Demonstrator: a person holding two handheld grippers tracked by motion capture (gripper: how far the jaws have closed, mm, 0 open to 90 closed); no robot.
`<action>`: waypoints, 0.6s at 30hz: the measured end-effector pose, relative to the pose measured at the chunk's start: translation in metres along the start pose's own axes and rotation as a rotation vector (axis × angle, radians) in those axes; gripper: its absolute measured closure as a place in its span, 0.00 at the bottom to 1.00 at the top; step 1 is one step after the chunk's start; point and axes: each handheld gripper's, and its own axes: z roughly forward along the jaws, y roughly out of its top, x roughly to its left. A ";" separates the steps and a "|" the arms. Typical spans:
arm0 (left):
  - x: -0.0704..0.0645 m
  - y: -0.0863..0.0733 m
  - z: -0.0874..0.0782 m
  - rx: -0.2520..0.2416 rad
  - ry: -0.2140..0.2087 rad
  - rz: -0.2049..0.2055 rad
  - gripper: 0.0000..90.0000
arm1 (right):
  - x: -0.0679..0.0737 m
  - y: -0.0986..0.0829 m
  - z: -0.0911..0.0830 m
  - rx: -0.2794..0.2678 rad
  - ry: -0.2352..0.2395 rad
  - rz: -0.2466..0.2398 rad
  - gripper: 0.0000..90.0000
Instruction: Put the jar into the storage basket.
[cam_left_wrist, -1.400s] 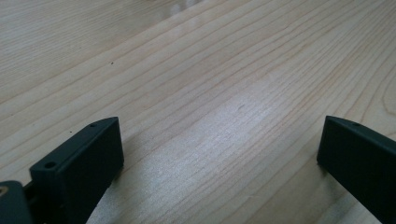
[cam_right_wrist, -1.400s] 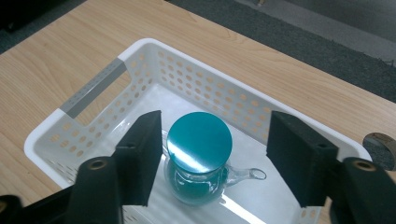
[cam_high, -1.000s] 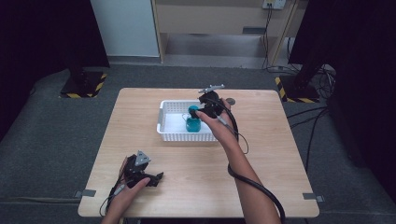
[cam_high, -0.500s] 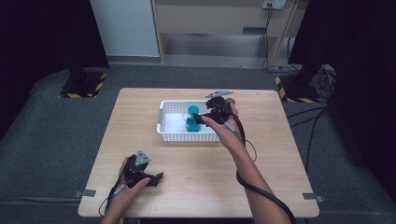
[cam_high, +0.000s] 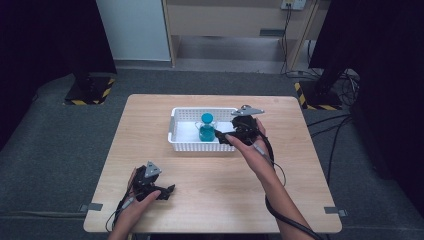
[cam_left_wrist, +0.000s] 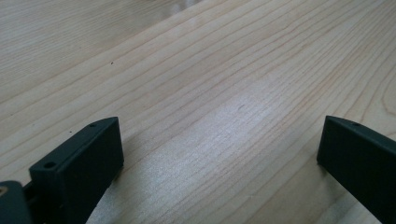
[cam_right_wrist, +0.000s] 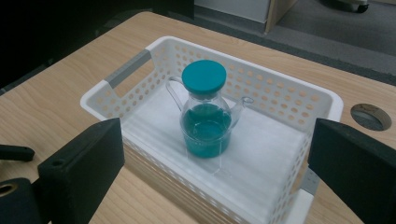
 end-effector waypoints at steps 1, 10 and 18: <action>0.000 0.000 0.000 0.000 0.000 0.000 0.00 | -0.001 -0.002 -0.002 -0.004 -0.001 -0.002 0.04; 0.000 0.000 0.000 0.000 0.000 0.000 0.00 | 0.001 -0.015 -0.018 -0.021 0.021 -0.028 0.02; 0.000 0.000 0.000 0.000 0.000 0.000 0.00 | 0.000 -0.028 -0.026 -0.009 0.018 -0.041 0.02</action>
